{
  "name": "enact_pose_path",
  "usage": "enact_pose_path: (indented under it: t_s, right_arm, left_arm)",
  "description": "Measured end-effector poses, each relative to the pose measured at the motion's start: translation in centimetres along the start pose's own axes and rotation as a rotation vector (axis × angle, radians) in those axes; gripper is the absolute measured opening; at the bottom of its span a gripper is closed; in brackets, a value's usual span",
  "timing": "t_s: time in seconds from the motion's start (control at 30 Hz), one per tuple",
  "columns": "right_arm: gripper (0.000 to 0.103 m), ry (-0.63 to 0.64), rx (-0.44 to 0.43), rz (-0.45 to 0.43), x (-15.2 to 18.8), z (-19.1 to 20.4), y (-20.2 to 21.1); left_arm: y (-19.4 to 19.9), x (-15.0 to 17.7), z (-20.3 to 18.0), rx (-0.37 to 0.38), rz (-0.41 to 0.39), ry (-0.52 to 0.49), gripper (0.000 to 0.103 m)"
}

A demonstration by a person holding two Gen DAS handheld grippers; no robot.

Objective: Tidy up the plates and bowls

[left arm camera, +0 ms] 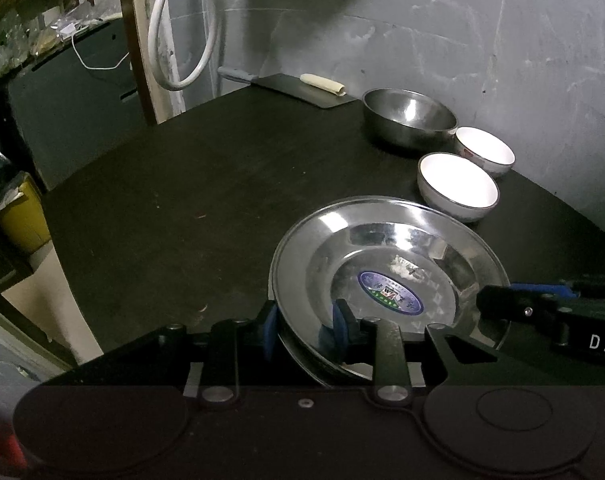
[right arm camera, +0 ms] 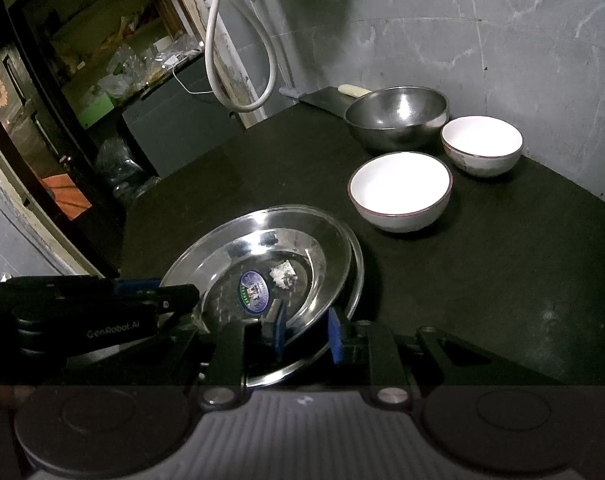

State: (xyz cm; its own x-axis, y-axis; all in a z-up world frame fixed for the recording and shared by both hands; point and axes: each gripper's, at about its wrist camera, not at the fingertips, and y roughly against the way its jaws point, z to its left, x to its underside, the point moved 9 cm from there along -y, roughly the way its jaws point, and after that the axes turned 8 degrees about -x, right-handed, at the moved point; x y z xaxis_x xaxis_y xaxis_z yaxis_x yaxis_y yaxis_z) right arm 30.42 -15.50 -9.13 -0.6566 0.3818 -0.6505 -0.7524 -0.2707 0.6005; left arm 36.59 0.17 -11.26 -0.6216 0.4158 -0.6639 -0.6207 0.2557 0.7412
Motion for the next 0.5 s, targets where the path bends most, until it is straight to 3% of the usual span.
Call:
enact_pose_path:
  t_s: [0.33, 0.37, 0.47, 0.5]
  right_arm:
    - [0.028, 0.052, 0.022, 0.009, 0.11, 0.41, -0.22]
    - [0.033, 0.06, 0.029, 0.008, 0.13, 0.39, -0.17]
    - [0.041, 0.066, 0.041, 0.008, 0.21, 0.13, -0.01]
    - [0.043, 0.065, 0.044, 0.008, 0.22, 0.02, 0.07]
  left_arm:
    - [-0.18, 0.01, 0.2, -0.007, 0.015, 0.017, 0.032]
    - [-0.21, 0.0, 0.26, -0.006, 0.017, 0.023, 0.033]
    - [-0.19, -0.09, 0.66, -0.002, 0.017, 0.052, 0.042]
    - [-0.17, -0.2, 0.79, -0.003, 0.013, 0.063, 0.049]
